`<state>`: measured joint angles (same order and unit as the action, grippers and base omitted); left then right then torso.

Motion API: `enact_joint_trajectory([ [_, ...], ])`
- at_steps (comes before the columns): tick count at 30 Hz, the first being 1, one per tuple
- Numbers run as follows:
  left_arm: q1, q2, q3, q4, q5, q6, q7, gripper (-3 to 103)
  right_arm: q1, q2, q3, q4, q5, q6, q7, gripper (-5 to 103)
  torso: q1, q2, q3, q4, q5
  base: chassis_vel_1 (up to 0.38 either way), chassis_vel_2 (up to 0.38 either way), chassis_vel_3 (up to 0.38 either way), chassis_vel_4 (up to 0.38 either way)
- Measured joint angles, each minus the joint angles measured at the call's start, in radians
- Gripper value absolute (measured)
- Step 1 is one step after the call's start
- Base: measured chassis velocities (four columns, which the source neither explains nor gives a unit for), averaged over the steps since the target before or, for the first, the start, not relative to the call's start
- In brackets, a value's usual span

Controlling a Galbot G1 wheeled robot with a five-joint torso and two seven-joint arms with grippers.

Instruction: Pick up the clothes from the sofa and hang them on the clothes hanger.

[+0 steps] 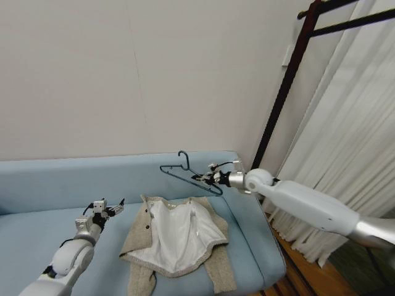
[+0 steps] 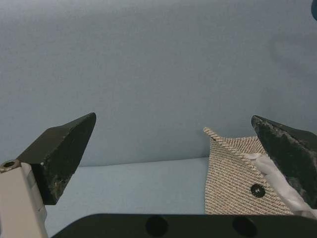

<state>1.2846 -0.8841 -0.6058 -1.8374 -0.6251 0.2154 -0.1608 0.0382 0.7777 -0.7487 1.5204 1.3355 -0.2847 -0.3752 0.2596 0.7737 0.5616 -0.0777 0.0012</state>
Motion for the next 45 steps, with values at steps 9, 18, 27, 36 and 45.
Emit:
enact_joint_trajectory([
  [9,-0.029,-0.002,0.024,0.062,-0.004,-0.01,0.025,100,-0.31,-0.033,0.252,0.112,-0.046,-0.034,-0.006,8,0.0,0.0,0.0,-0.0013,0.0002,0.0,0.0,0.0,0.0],
  [18,-0.091,0.007,0.045,0.13,-0.096,0.074,-0.037,100,-0.357,-0.039,0.26,0.116,-0.068,-0.052,-0.102,8,0.0,0.0,0.0,0.0012,0.0007,0.0,0.0,0.0,0.0],
  [27,-0.421,-0.034,0.323,0.347,-0.201,0.126,-0.073,100,-0.464,-0.032,0.365,0.132,-0.117,-0.048,-0.114,8,0.0,0.0,0.0,-0.001,0.0001,0.0,0.0,0.0,0.0],
  [36,-0.678,-0.197,0.516,0.671,-0.214,0.124,-0.078,100,-0.52,-0.067,0.432,0.135,-0.122,-0.058,-0.128,8,0.0,0.0,0.0,-0.0006,0.0005,0.0,0.0,0.0,0.0],
  [45,-0.769,-0.288,0.544,0.842,-0.212,0.117,-0.09,100,-0.558,-0.079,0.468,0.126,-0.13,-0.057,-0.125,8,0.0,0.0,0.0,0.0,0.0005,0.0,0.0,0.0,0.0],
])
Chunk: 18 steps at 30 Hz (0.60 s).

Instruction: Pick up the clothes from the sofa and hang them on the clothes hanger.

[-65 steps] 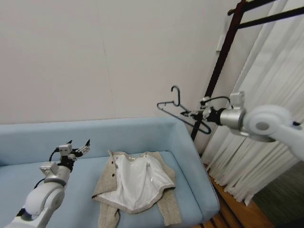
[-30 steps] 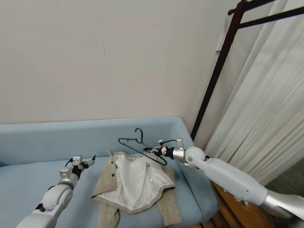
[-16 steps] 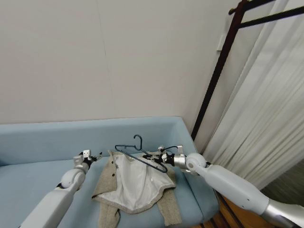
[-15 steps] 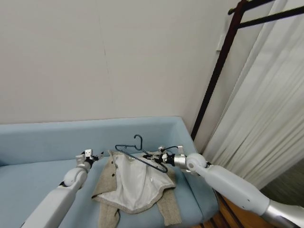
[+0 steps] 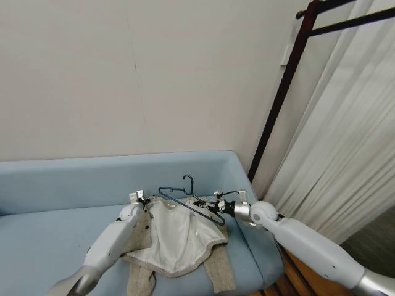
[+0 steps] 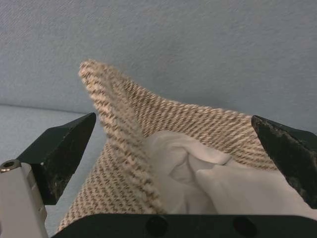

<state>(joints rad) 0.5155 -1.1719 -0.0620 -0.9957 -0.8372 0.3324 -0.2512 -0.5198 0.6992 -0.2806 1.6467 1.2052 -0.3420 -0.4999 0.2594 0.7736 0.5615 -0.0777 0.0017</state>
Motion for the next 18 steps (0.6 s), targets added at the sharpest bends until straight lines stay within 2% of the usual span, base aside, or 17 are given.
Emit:
enact_joint_trajectory([
  [7,-0.016,-0.008,0.004,0.063,0.002,-0.006,0.014,100,-0.01,-0.021,0.015,0.0,0.002,0.002,0.01,8,0.0,0.0,0.0,0.0001,-0.0002,0.0,0.0,0.0,0.0],
  [9,-0.02,-0.014,0.004,0.074,0.002,-0.009,0.016,103,-0.009,-0.024,0.016,0.001,0.003,0.002,0.011,8,0.0,0.0,0.0,-0.0002,-0.0002,0.0,0.0,0.0,0.0],
  [13,-0.028,-0.032,0.0,0.093,0.004,-0.013,0.017,85,-0.007,-0.035,0.017,0.004,0.006,0.003,0.023,8,0.0,0.0,0.0,-0.0004,-0.0001,0.0,0.0,0.0,0.0],
  [15,-0.028,-0.035,0.0,0.096,0.004,-0.012,0.017,85,-0.007,-0.037,0.017,0.005,0.006,0.003,0.025,8,0.0,0.0,0.0,-0.0004,-0.0001,0.0,0.0,0.0,0.0],
  [18,-0.028,-0.046,-0.004,0.109,0.004,-0.012,0.017,69,-0.008,-0.038,0.016,0.006,0.007,0.003,0.029,8,0.0,0.0,0.0,-0.0003,-0.0002,0.0,0.0,0.0,0.0],
])
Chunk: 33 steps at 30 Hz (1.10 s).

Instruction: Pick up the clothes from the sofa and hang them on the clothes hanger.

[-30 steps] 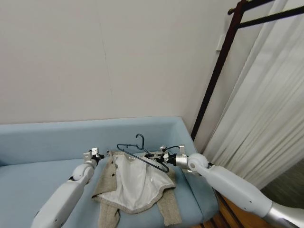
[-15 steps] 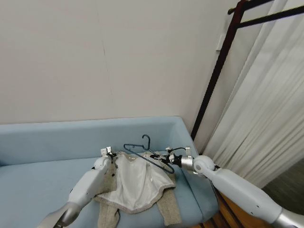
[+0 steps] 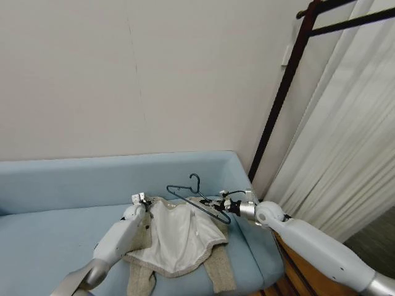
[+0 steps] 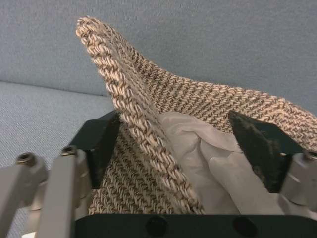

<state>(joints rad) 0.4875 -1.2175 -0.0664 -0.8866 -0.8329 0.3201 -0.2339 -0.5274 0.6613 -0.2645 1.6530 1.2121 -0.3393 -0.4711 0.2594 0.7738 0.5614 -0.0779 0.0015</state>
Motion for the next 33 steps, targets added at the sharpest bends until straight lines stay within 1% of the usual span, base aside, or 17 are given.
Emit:
enact_joint_trajectory([
  [1,-0.001,-0.004,-0.002,0.007,0.0,0.0,0.0,64,0.0,0.0,-0.001,0.0,0.0,0.0,0.001,8,0.0,0.0,0.0,0.0001,0.0,0.0,0.0,0.0,0.0],
  [3,-0.002,-0.007,-0.004,0.012,0.001,0.0,0.0,64,0.0,0.0,-0.003,-0.001,0.0,0.0,0.003,8,0.0,0.0,0.0,0.0002,0.0,0.0,0.0,0.0,0.0],
  [5,-0.005,-0.011,-0.007,0.016,0.002,-0.001,-0.001,53,0.002,0.001,-0.004,-0.003,-0.001,0.0,0.008,8,0.0,0.0,0.0,0.0001,0.0,0.0,0.0,0.0,0.0],
  [6,-0.005,-0.011,-0.007,0.016,0.002,-0.001,-0.001,53,0.002,0.001,-0.004,-0.003,-0.001,0.0,0.008,8,0.0,0.0,0.0,0.0001,0.0,0.0,0.0,0.0,0.0],
  [9,-0.005,-0.012,-0.007,0.015,0.003,-0.002,-0.002,36,0.004,0.001,-0.007,-0.004,-0.002,0.0,0.02,8,0.0,0.0,0.0,0.0001,0.0,0.0,0.0,0.0,0.0],
  [10,-0.005,-0.012,-0.007,0.015,0.003,-0.002,-0.002,36,0.004,0.001,-0.007,-0.004,-0.002,0.0,0.02,8,0.0,0.0,0.0,0.0001,0.0,0.0,0.0,0.0,0.0],
  [12,-0.006,-0.009,-0.004,0.013,0.004,-0.005,-0.002,26,0.004,0.003,-0.009,-0.005,-0.003,0.0,0.026,8,0.0,0.0,0.0,0.0001,0.0,0.0,0.0,0.0,0.0],
  [13,-0.006,-0.007,-0.003,0.012,0.004,-0.005,-0.002,26,0.005,0.004,-0.01,-0.005,-0.003,0.0,0.029,8,0.0,0.0,0.0,0.0,0.0,0.0,0.0,0.0,0.0],
  [16,-0.006,-0.002,-0.001,0.008,0.004,-0.007,-0.002,15,0.007,0.005,-0.012,-0.005,-0.003,0.0,0.034,8,0.0,0.0,0.0,0.0001,0.0,0.0,0.0,0.0,0.0],
  [17,-0.005,0.002,0.0,0.0,0.004,-0.008,-0.002,10,0.008,0.005,-0.014,-0.005,-0.003,0.0,0.036,8,0.0,0.0,0.0,0.0001,-0.0001,0.0,0.0,0.0,0.0],
  [20,0.021,0.03,0.003,-0.066,0.004,-0.008,-0.004,2,0.014,-0.003,-0.026,0.003,0.001,-0.004,0.033,8,0.0,0.0,0.0,-0.0001,-0.0002,0.0,0.0,0.0,0.0],
  [21,0.021,0.03,0.003,-0.066,0.004,-0.008,-0.004,2,0.014,-0.003,-0.026,0.003,0.001,-0.004,0.033,8,0.0,0.0,0.0,-0.0001,-0.0002,0.0,0.0,0.0,0.0],
  [26,0.102,0.146,0.012,-0.27,0.006,-0.008,0.013,0,0.04,-0.009,-0.098,0.023,0.025,-0.013,0.024,8,0.0,0.0,0.0,-0.0001,-0.0003,0.0,0.0,0.0,0.0],
  [27,0.102,0.146,0.012,-0.27,0.006,-0.008,0.013,0,0.04,-0.009,-0.098,0.023,0.025,-0.013,0.024,8,0.0,0.0,0.0,-0.0001,-0.0003,0.0,0.0,0.0,0.0],
  [31,0.182,0.265,0.004,-0.433,0.031,-0.021,0.029,0,0.085,0.034,-0.181,-0.007,0.03,-0.017,0.021,8,0.0,0.0,0.0,0.0003,-0.0001,0.0,0.0,0.0,0.0],
  [32,0.182,0.265,0.004,-0.433,0.031,-0.021,0.029,0,0.085,0.034,-0.181,-0.007,0.03,-0.017,0.021,8,0.0,0.0,0.0,0.0003,-0.0001,0.0,0.0,0.0,0.0],
  [33,0.21,0.296,-0.003,-0.472,0.059,-0.035,0.043,0,0.102,0.051,-0.208,-0.027,0.041,-0.017,0.023,8,0.0,0.0,0.0,0.0006,-0.0004,0.0,0.0,0.0,0.0],
])
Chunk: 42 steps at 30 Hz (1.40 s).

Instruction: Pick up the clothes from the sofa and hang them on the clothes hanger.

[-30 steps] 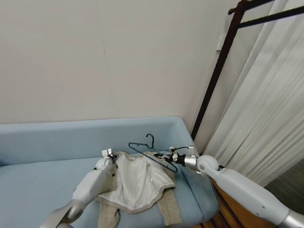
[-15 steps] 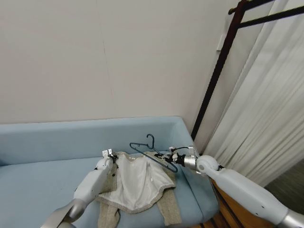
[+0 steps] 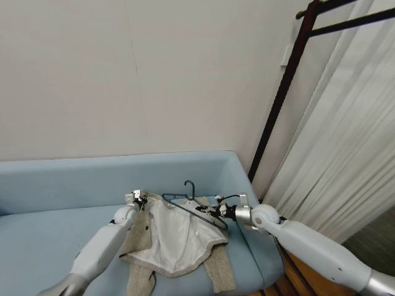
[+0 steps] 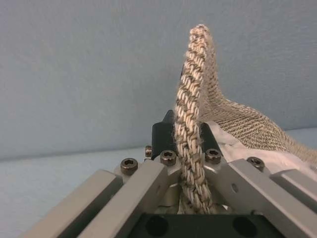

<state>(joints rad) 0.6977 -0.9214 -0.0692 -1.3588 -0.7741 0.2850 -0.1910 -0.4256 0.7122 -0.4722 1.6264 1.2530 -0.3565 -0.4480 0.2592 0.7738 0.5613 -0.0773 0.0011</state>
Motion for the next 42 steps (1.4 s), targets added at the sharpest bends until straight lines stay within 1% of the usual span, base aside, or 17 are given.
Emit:
enact_joint_trajectory([
  [2,0.053,0.047,-0.017,-0.064,0.059,-0.029,0.038,0,0.022,0.026,-0.036,-0.029,0.024,-0.003,0.008,8,0.0,0.0,0.0,-0.0001,0.0,0.0,0.0,0.0,0.0],
  [3,0.053,0.047,-0.017,-0.064,0.059,-0.029,0.038,0,0.022,0.026,-0.036,-0.029,0.024,-0.003,0.008,8,0.0,0.0,0.0,-0.0001,0.0,0.0,0.0,0.0,0.0],
  [6,0.113,0.112,-0.021,-0.155,0.157,-0.079,0.11,0,0.019,0.06,-0.062,-0.059,0.057,-0.009,0.04,8,0.0,0.0,0.0,0.0005,0.0001,0.0,0.0,0.0,0.0],
  [9,0.127,0.131,-0.005,-0.199,0.184,-0.091,0.127,0,-0.009,0.08,-0.051,-0.075,0.054,-0.008,0.053,8,0.0,0.0,0.0,-0.0015,-0.0001,0.0,0.0,0.0,0.0],
  [12,0.16,0.158,0.002,-0.283,0.204,-0.095,0.13,0,-0.015,0.128,-0.037,-0.106,0.053,-0.004,0.065,8,0.0,0.0,0.0,-0.0012,0.0005,0.0,0.0,0.0,0.0],
  [13,0.16,0.158,0.002,-0.283,0.204,-0.095,0.13,0,-0.015,0.128,-0.037,-0.106,0.053,-0.004,0.065,8,0.0,0.0,0.0,-0.0012,0.0005,0.0,0.0,0.0,0.0],
  [15,0.168,0.173,0.027,-0.334,0.218,-0.096,0.129,0,-0.017,0.147,-0.022,-0.115,0.053,-0.001,0.073,8,0.0,0.0,0.0,0.0002,0.0005,0.0,0.0,0.0,0.0],
  [20,0.165,0.178,0.053,-0.361,0.222,-0.096,0.127,0,-0.02,0.154,-0.007,-0.116,0.053,0.0,0.08,8,0.0,0.0,0.0,0.0001,0.0003,0.0,0.0,0.0,0.0],
  [22,0.159,0.182,0.085,-0.393,0.226,-0.096,0.123,0,-0.021,0.164,0.01,-0.124,0.054,0.001,0.087,8,0.0,0.0,0.0,-0.0012,0.0002,0.0,0.0,0.0,0.0],
  [25,0.16,0.19,0.105,-0.426,0.233,-0.096,0.119,0,-0.011,0.18,0.015,-0.136,0.055,0.002,0.089,8,0.0,0.0,0.0,-0.0012,0.0004,0.0,0.0,0.0,0.0],
  [27,0.159,0.207,0.13,-0.482,0.242,-0.094,0.112,0,0.0,0.195,0.01,-0.138,0.054,0.003,0.093,8,0.0,0.0,0.0,-0.0004,0.0002,0.0,0.0,0.0,0.0],
  [29,0.159,0.23,0.141,-0.55,0.242,-0.089,0.1,0,0.011,0.214,-0.005,-0.148,0.051,0.005,0.095,8,0.0,0.0,0.0,-0.0006,0.0003,0.0,0.0,0.0,0.0],
  [31,0.161,0.24,0.141,-0.574,0.241,-0.084,0.095,0,0.016,0.223,-0.007,-0.158,0.048,0.007,0.094,8,0.0,0.0,0.0,-0.0006,0.0005,0.0,0.0,0.0,0.0],
  [35,0.194,0.287,0.124,-0.651,0.237,-0.073,0.086,0,0.035,0.249,-0.008,-0.196,0.036,0.01,0.089,8,0.0,0.0,0.0,-0.0008,0.0002,0.0,0.0,0.0,0.0],
  [39,0.299,0.364,0.046,-0.741,0.237,-0.054,0.075,0,0.058,0.276,-0.031,-0.241,0.014,0.01,0.069,8,0.0,0.0,0.0,-0.0003,0.0003,0.0,0.0,0.0,0.0],
  [40,0.299,0.364,0.046,-0.741,0.237,-0.054,0.075,0,0.058,0.276,-0.031,-0.241,0.014,0.01,0.069,8,0.0,0.0,0.0,-0.0003,0.0003,0.0,0.0,0.0,0.0],
  [42,0.369,0.397,-0.002,-0.778,0.245,-0.047,0.069,0,0.054,0.284,-0.037,-0.245,0.0,0.01,0.062,8,0.0,0.0,0.0,-0.0004,0.0003,0.0,0.0,0.0,0.0],
])
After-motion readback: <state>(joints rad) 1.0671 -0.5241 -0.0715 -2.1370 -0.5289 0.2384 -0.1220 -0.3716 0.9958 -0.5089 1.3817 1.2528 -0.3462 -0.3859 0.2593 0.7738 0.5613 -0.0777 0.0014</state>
